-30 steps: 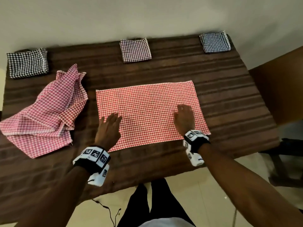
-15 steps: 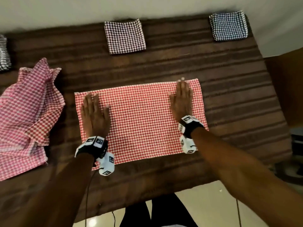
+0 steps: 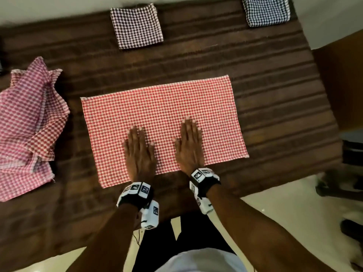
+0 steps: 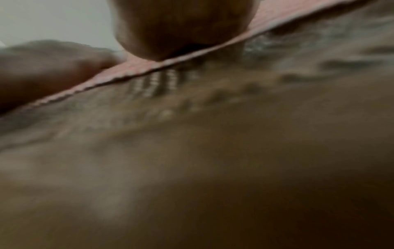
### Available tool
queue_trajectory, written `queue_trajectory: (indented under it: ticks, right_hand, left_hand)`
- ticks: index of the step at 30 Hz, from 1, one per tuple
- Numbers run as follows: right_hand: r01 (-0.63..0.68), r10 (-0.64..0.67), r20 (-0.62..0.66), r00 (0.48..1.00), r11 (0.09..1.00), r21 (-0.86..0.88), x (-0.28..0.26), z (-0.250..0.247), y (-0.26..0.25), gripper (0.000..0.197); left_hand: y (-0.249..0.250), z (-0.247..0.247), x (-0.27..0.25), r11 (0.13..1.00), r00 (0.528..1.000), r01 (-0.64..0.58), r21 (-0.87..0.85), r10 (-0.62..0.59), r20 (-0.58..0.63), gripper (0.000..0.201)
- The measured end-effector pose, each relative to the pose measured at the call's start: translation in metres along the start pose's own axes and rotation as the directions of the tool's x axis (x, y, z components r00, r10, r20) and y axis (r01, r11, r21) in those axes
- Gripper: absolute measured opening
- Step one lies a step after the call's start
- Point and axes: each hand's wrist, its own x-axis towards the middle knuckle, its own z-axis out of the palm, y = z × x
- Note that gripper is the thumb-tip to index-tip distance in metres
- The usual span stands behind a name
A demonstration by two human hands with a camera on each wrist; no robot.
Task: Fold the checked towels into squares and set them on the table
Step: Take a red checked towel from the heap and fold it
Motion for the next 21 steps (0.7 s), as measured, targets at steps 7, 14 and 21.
queue_trajectory:
  ticks: [7,14,21]
  right_hand:
    - [-0.374,0.376,-0.184,0.908,0.926,0.047,-0.005,-0.046,0.131,0.061]
    - [-0.461,0.448,-0.238,0.862,0.888,0.002,-0.022,-0.077,0.127,0.042]
    - [-0.684,0.69,0.079,0.72,0.685,0.25,-0.008,-0.106,0.126,0.044]
  left_hand:
    - [-0.087,-0.029,-0.024,0.984,0.983,0.178,0.015,-0.177,-0.048,0.06]
    - [-0.063,-0.041,-0.021,1.0,0.999,-0.017,-0.007,0.016,-0.037,0.053]
    - [0.0,-0.054,0.008,0.971,0.989,-0.107,-0.212,0.125,0.072,0.048]
